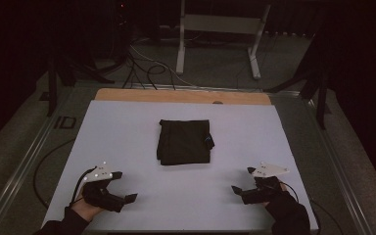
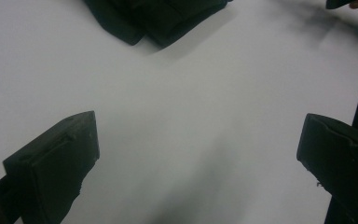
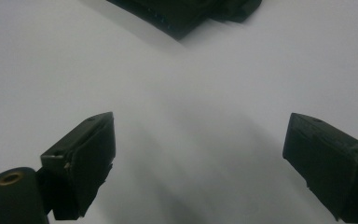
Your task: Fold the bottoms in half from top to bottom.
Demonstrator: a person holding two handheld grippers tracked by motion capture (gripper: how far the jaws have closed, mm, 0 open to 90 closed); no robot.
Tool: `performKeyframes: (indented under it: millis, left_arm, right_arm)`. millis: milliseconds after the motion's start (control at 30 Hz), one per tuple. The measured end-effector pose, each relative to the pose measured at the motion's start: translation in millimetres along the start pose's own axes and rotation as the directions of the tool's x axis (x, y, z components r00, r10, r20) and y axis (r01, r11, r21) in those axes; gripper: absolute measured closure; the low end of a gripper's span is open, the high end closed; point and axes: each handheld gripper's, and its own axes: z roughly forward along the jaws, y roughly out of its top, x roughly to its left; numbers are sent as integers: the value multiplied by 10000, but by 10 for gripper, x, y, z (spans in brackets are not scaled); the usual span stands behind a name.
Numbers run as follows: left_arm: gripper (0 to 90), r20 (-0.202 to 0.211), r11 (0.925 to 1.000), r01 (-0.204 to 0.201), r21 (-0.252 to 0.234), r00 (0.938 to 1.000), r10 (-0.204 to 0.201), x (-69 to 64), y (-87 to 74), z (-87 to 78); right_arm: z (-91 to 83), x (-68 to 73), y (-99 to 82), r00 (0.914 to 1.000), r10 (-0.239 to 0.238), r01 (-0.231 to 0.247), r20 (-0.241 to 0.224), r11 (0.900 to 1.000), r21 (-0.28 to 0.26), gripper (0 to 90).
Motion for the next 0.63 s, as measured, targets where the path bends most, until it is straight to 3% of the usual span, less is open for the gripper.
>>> performKeyframes:
  millis: [300, 633]
  left_arm:
    - [0, 10, 10000, -68, -31, 10000, 68, -4, -3, 0]
    - [0, 133, 9999, -122, -69, 9998, 123, -20, 2, 8]
  right_arm:
    - [-22, 16, 3, 9995, -236, 237, 186, 9997, -49, 92]
    - [-29, 31, -5, 9996, -278, 279, 67, 9996, -50, 92]
